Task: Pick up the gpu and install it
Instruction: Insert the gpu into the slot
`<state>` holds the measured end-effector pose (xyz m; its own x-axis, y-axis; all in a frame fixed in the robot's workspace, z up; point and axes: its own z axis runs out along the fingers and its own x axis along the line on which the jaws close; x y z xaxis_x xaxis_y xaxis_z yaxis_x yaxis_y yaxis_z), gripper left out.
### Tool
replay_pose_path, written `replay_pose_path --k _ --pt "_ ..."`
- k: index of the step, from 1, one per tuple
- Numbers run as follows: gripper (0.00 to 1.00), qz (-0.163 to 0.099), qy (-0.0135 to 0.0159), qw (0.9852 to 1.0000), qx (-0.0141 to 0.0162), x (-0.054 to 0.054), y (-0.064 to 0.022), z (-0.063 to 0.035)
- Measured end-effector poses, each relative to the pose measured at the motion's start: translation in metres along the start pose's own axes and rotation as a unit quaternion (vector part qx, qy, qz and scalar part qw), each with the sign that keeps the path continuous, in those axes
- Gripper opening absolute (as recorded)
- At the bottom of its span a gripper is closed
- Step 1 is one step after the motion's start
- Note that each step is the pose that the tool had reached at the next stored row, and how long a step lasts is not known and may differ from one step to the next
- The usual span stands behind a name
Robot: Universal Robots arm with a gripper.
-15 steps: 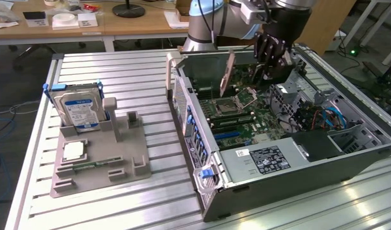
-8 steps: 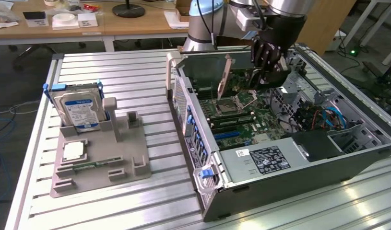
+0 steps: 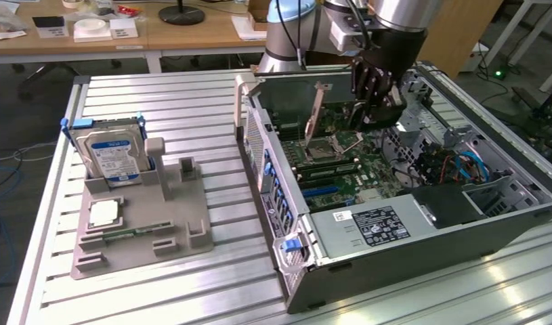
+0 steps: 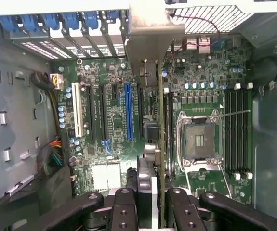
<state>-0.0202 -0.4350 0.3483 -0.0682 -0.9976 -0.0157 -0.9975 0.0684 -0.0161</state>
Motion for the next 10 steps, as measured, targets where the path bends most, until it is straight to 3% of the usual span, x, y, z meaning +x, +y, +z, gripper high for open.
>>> replay_pose_path --k 7,10 --pt "0.28 -0.005 -0.0018 1.0 -0.0002 0.001 0.0094 0.0113" --pt "0.28 -0.006 -0.0018 1.0 -0.0003 0.003 0.0095 0.0147"
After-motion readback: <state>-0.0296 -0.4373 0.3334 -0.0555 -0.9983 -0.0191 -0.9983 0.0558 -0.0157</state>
